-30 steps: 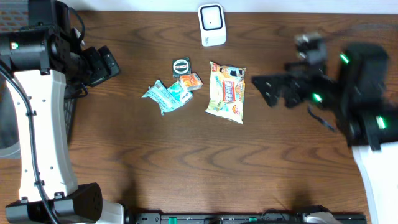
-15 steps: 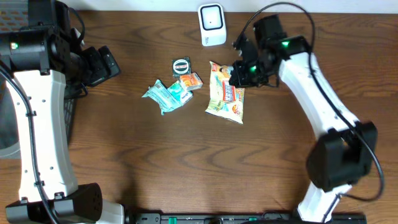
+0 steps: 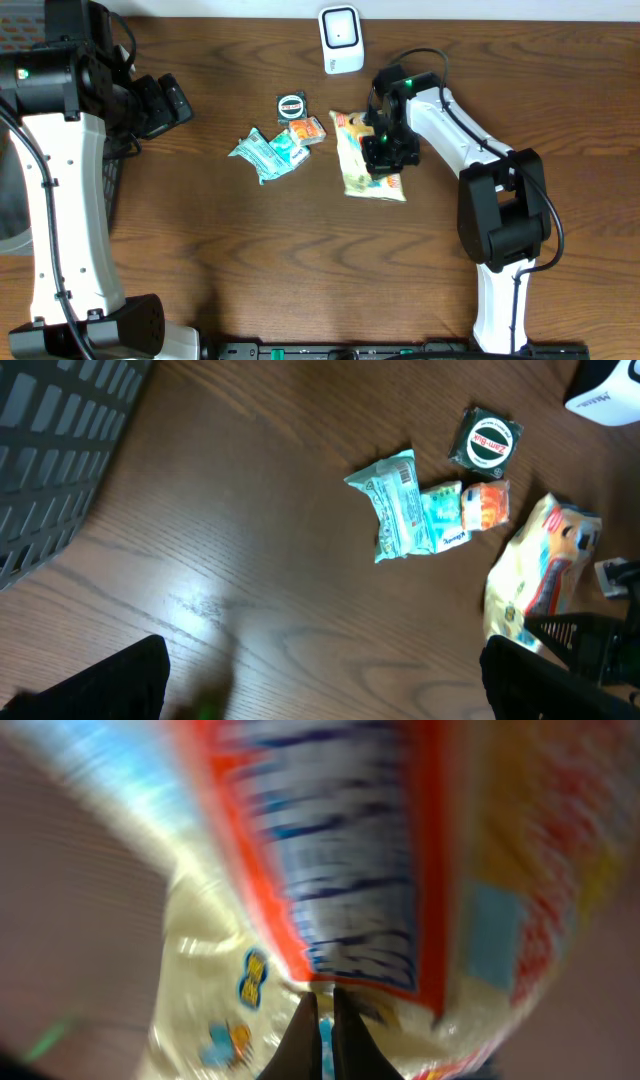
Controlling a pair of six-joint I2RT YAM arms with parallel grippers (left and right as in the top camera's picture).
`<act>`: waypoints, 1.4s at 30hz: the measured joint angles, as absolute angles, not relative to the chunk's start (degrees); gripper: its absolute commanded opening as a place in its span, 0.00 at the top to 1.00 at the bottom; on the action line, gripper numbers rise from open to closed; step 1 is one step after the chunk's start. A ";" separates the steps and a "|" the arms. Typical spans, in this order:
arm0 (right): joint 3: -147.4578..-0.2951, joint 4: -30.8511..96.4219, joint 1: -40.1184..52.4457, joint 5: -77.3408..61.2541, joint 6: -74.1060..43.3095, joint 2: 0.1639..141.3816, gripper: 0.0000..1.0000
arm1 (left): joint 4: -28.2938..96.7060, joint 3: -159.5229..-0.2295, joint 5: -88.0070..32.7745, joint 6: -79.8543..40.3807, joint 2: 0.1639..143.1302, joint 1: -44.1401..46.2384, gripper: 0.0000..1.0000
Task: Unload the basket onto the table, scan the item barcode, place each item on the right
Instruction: 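Move the right gripper to the yellow snack bag and grasp it, then lift the yellow bag and turn it over with the right gripper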
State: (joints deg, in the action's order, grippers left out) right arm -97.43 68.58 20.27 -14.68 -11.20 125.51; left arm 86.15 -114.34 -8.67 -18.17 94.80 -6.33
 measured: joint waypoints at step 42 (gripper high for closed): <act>-93.71 69.95 22.46 -2.28 -15.77 115.22 0.99 | 86.15 -114.34 -8.67 -18.15 94.80 -6.33 0.02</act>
State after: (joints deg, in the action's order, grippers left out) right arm -93.71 69.95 22.46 -2.28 -15.77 115.22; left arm 86.15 -114.34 -8.67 -18.15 94.80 -6.33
